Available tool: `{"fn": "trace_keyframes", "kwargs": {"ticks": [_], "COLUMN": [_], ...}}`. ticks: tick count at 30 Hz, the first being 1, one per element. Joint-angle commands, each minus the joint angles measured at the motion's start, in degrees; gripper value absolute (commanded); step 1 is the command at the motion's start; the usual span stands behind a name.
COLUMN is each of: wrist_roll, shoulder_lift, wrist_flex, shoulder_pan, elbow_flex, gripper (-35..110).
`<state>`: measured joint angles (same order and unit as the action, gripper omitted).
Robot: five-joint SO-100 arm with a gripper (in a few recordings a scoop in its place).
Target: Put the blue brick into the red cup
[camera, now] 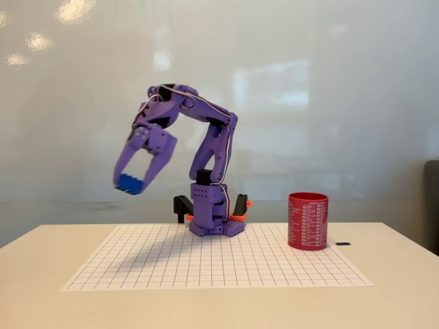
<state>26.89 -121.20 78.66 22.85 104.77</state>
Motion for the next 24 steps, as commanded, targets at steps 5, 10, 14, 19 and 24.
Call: {"fn": "trace_keyframes", "kwargs": {"ticks": [5, 10, 14, 19, 24], "wrist_roll": [2.1, 2.4, 2.1, 0.7, 0.6], "shoulder_lift": [-4.4, -4.7, -5.6, -5.0, -4.1], "wrist_flex": [9.1, 10.5, 13.4, 18.3, 19.6], "shoulder_pan": [-26.9, -43.2, -56.8, -70.8, -79.8], "elbow_flex": [-8.5, -7.6, -8.6, -14.0, -13.8], "gripper": [-1, -1, -1, -1, -1]}}
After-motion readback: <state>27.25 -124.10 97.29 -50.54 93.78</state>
